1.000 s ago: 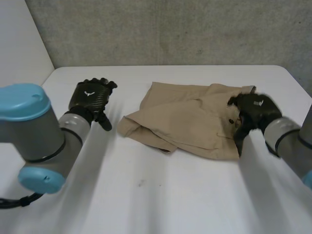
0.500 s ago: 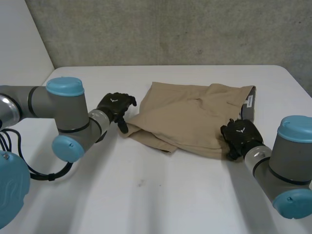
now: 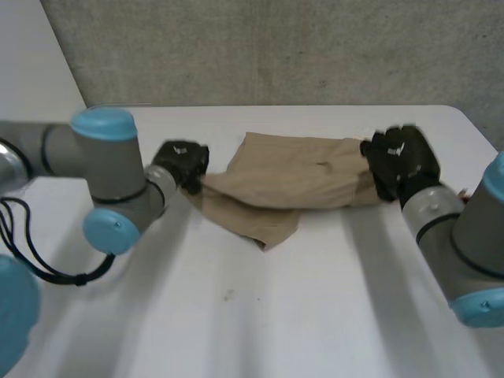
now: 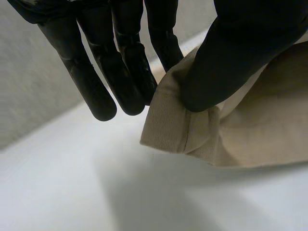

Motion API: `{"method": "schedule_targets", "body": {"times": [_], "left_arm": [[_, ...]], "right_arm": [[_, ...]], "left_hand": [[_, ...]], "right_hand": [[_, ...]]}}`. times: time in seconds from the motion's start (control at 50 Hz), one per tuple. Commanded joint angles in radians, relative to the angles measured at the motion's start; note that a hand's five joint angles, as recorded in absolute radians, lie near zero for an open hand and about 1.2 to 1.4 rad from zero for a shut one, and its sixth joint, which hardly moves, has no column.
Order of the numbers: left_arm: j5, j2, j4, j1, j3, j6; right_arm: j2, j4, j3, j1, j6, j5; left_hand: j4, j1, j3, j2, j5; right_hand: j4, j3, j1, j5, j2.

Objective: Fold the shorts.

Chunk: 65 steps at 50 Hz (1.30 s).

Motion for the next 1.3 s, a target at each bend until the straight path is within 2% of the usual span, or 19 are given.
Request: {"method": "schedule_targets", "body": {"times": [0.02,0.12,0.16,0.22,0.32,0.46,0.64,0.72,0.8,0.82,0.84,0.88,0.9,0.92,0.96,1.02,1.14,1.3], "left_arm": [[-0.042,0.361,-0.026,0.0,-0.057,0.014],[-0.042,0.6,-0.053,-0.001,-0.066,0.018],[-0.042,0.646,-0.073,-0.003,-0.071,0.021],[-0.04,0.694,-0.144,0.002,-0.076,0.034],[-0.043,0.686,-0.253,-0.006,-0.088,0.096],[-0.065,0.504,-0.285,-0.012,-0.116,0.213],[-0.178,0.203,-0.271,-0.016,0.036,0.261],[-0.19,0.084,-0.21,-0.021,0.159,0.294],[-0.195,0.004,-0.042,-0.032,0.311,0.342],[-0.207,-0.015,0.054,-0.033,0.379,0.368],[-0.213,-0.018,0.107,-0.035,0.41,0.383],[-0.221,-0.018,0.213,-0.038,0.461,0.415],[-0.233,-0.009,0.329,-0.042,0.514,0.44],[-0.24,-0.004,0.385,-0.044,0.535,0.445],[-0.244,0.035,0.533,-0.058,0.543,0.443],[-0.25,0.109,0.64,-0.073,0.524,0.431],[-0.276,0.198,0.622,-0.073,0.399,0.325],[-0.276,0.234,0.548,-0.032,0.113,0.229]], "right_arm": [[-0.148,0.169,-0.212,-0.001,-0.083,0.033],[-0.185,0.347,-0.396,-0.004,-0.087,0.033],[-0.185,0.448,-0.482,-0.013,-0.089,0.033],[-0.176,0.537,-0.557,-0.016,-0.089,0.025],[-0.103,0.643,-0.637,-0.008,-0.092,0.024],[0.045,0.702,-0.642,-0.001,-0.083,0.022],[0.255,0.67,-0.648,0.021,-0.064,0.028],[0.313,0.572,-0.659,0.021,-0.054,0.033],[0.338,0.394,-0.689,0.022,-0.046,0.065],[0.339,0.346,-0.7,0.022,-0.046,0.074],[0.339,0.235,-0.729,0.024,-0.045,0.093],[0.333,0.118,-0.758,0.025,-0.046,0.1],[0.327,0.06,-0.772,0.025,-0.046,0.102],[0.309,-0.061,-0.798,0.024,-0.045,0.111],[0.28,-0.166,-0.817,0.025,-0.041,0.111],[0.24,-0.324,-0.829,0.027,-0.032,0.108],[0.232,-0.297,-0.845,0.038,0.005,0.102],[0.289,-0.092,-0.811,0.036,0.032,0.081]], "left_hand": [[0.203,0.249,0.21,0.202,0.251],[0.203,0.249,0.21,0.202,0.251],[0.203,0.249,0.21,0.202,0.251],[0.203,0.249,0.21,0.202,0.251],[0.203,0.249,0.21,0.202,0.251],[0.203,0.249,0.21,0.202,0.251],[0.203,0.249,0.21,0.202,0.251],[0.203,0.249,0.21,0.202,0.251],[0.203,0.249,0.21,0.202,0.251],[0.203,0.249,0.21,0.202,0.251],[0.203,0.249,0.21,0.202,0.251],[0.203,0.249,0.21,0.202,0.251],[0.203,0.249,0.21,0.202,0.251],[0.203,0.249,0.21,0.202,0.251],[0.203,0.249,0.21,0.202,0.251],[0.203,0.249,0.21,0.202,0.251],[0.203,0.249,0.21,0.202,0.251],[0.203,0.249,0.21,0.202,0.251]], "right_hand": [[0.205,0.22,0.443,0.243,0.218],[0.205,0.22,0.443,0.243,0.218],[0.205,0.22,0.443,0.243,0.218],[0.205,0.22,0.443,0.243,0.218],[0.205,0.22,0.443,0.243,0.218],[0.205,0.22,0.443,0.243,0.218],[0.205,0.22,0.443,0.243,0.218],[0.205,0.22,0.443,0.243,0.218],[0.205,0.22,0.443,0.243,0.218],[0.205,0.22,0.443,0.243,0.218],[0.205,0.22,0.443,0.243,0.218],[0.205,0.22,0.443,0.243,0.218],[0.205,0.22,0.443,0.243,0.218],[0.205,0.22,0.443,0.243,0.218],[0.205,0.22,0.443,0.243,0.218],[0.205,0.22,0.443,0.243,0.218],[0.205,0.22,0.443,0.243,0.218],[0.205,0.22,0.443,0.243,0.218]]}}
